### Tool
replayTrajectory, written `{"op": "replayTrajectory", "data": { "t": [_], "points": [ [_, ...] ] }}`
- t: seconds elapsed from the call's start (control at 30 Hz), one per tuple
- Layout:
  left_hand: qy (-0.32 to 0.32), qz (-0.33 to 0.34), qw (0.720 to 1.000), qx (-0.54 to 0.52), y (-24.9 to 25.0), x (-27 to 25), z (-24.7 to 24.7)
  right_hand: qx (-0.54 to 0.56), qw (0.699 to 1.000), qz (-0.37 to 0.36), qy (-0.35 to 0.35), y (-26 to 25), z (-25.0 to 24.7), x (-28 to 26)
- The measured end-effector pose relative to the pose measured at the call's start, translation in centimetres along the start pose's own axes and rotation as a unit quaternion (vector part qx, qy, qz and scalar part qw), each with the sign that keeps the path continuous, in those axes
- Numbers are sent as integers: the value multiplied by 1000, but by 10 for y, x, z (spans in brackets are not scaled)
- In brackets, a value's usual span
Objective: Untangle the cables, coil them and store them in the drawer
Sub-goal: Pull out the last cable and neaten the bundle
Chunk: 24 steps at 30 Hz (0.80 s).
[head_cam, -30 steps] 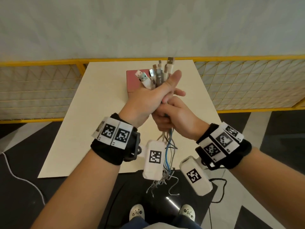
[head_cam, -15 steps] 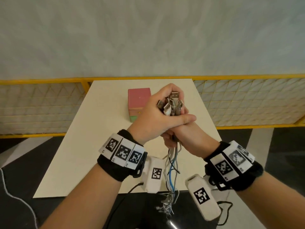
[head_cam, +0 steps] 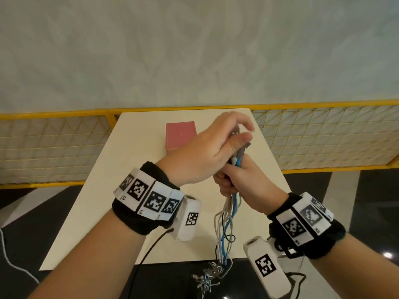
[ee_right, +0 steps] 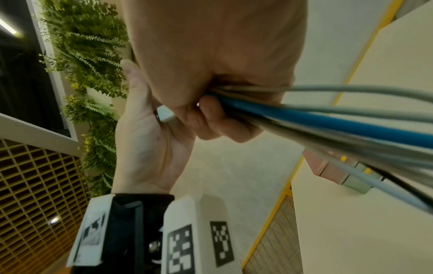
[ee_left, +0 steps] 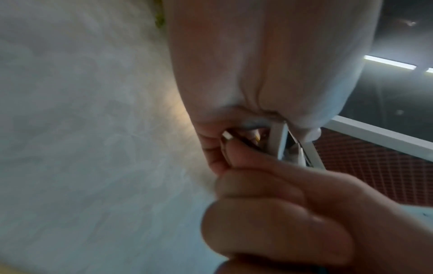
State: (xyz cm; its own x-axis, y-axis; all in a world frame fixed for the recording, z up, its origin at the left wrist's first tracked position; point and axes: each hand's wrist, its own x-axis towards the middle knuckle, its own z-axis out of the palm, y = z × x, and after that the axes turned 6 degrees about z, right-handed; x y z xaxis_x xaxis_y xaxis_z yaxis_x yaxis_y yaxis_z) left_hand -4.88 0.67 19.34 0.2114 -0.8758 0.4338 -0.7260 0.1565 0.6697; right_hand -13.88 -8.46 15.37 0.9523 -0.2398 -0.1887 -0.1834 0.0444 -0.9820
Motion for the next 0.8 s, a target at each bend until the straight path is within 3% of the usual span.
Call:
{"op": "replayTrajectory", "data": {
  "t": [0.07,0.13,0.27,0.43,0.6,0.8],
  "points": [
    [-34,5,999,35,-1,3,5,-6,1000,-1,2,1,0,0],
    [-40,-21,999,-4,-2,5,4,3,1000,7,-2,3,1,0],
    [31,-68,990,-120,-2,6,-1,19,1000,20,-11,4,1,1],
    [-23,-18,999,40,-10,10,16,-35,999,-14,-9,3,-3,4],
    [4,-22,999,-23,-15,10,17,10,1000,7,-21,4,-9,6],
    [-10,34,996,82,-22,9,19,32,996,-58,-64,10,-17,15]
  ]
}}
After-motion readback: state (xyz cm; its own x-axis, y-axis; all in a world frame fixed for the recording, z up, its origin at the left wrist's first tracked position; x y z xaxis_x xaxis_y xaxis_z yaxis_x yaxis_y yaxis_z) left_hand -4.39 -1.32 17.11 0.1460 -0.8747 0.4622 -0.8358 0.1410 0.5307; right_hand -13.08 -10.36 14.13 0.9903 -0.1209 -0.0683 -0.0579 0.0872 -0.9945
